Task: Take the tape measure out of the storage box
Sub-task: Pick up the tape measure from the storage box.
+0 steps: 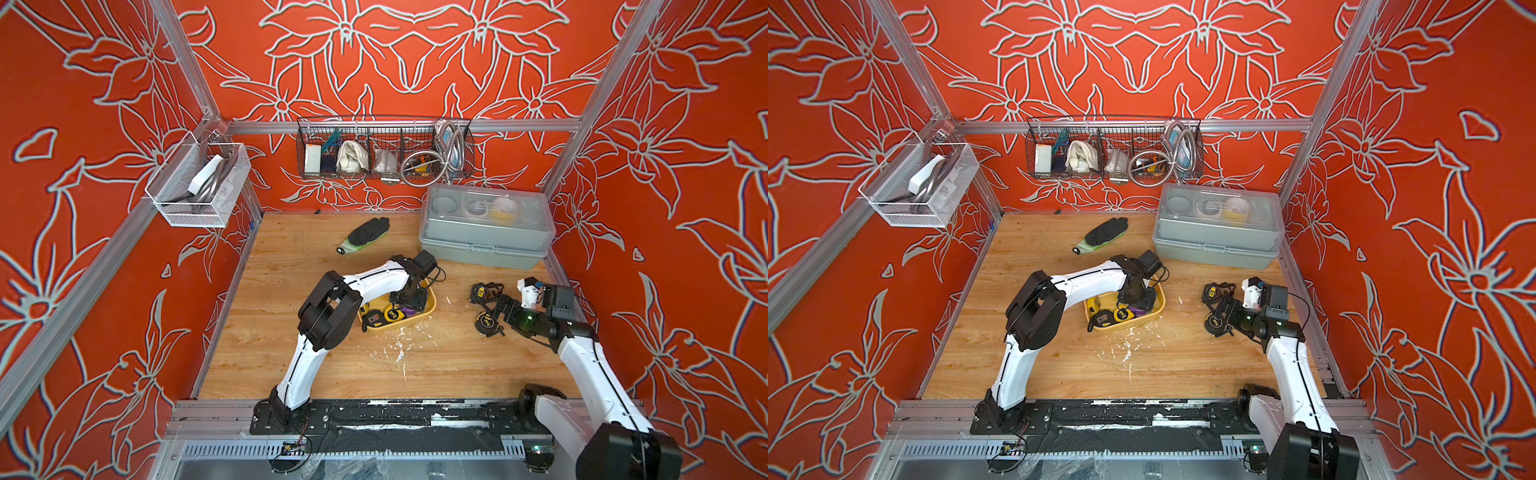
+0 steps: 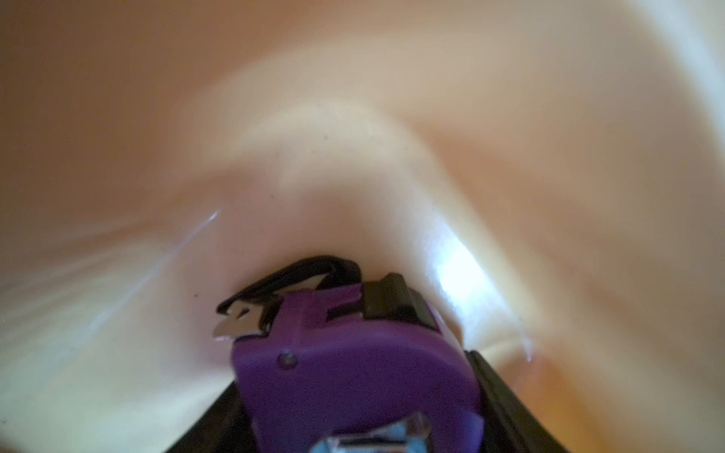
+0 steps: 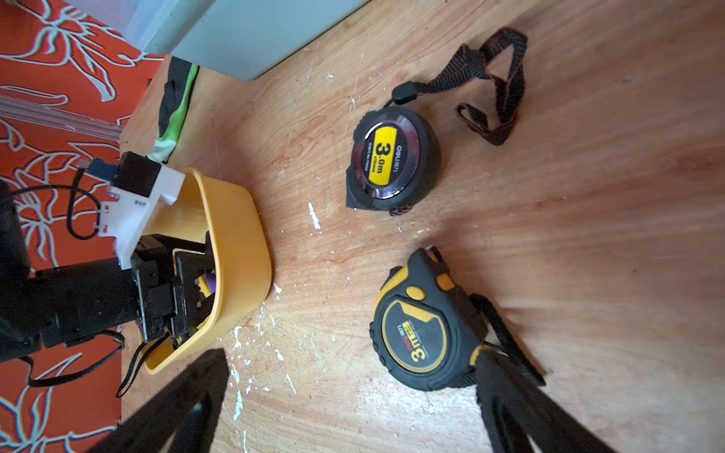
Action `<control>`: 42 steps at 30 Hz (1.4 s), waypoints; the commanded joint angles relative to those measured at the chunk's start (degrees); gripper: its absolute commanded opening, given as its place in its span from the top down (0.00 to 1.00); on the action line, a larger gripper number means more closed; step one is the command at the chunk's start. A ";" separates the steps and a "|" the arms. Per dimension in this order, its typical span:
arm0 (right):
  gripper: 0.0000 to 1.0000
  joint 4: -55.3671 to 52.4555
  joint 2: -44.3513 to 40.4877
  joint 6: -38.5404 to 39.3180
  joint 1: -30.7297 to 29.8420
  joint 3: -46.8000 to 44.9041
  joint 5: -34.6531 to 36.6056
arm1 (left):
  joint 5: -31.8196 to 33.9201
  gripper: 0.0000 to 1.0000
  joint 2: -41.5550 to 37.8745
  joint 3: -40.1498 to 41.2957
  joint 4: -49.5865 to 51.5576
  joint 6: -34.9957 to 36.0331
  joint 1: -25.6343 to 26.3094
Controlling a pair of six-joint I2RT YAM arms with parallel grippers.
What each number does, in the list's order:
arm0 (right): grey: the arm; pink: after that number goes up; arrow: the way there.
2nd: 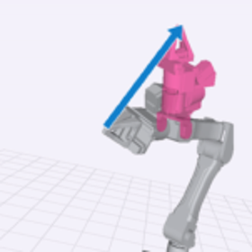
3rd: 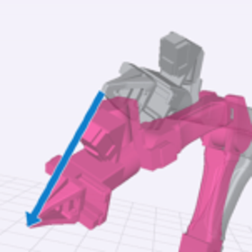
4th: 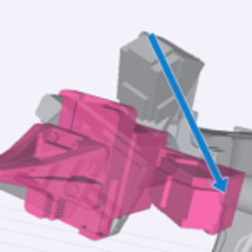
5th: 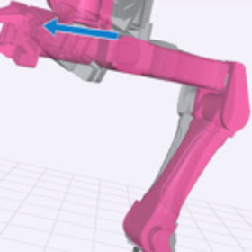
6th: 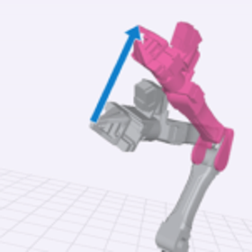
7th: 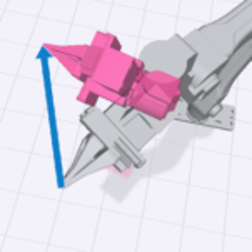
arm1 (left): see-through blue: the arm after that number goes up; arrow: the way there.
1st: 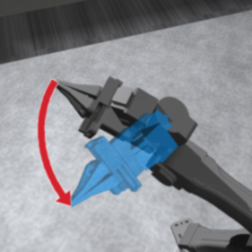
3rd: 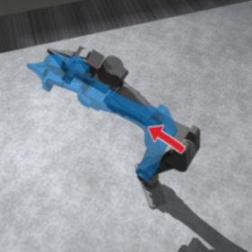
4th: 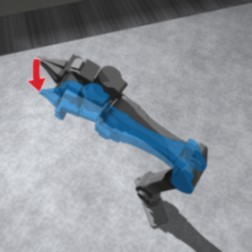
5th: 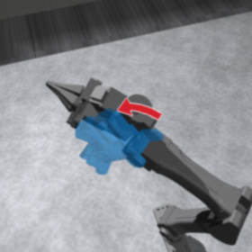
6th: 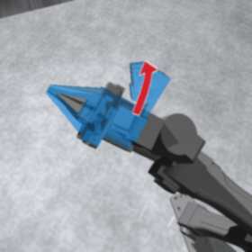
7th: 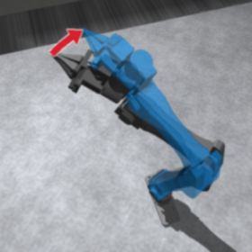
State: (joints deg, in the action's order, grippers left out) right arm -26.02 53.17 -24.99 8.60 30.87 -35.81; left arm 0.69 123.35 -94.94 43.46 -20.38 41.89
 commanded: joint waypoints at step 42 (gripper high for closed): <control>0.29 26.73 25.90 -18.46 -38.53 18.32 -21.66 | -21.51 0.53 -35.46 13.35 -3.59 19.06 0.30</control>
State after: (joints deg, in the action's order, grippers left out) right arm -1.61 78.04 -42.54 -28.10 47.66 -56.55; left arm -17.89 90.24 -81.25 44.47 -1.39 41.78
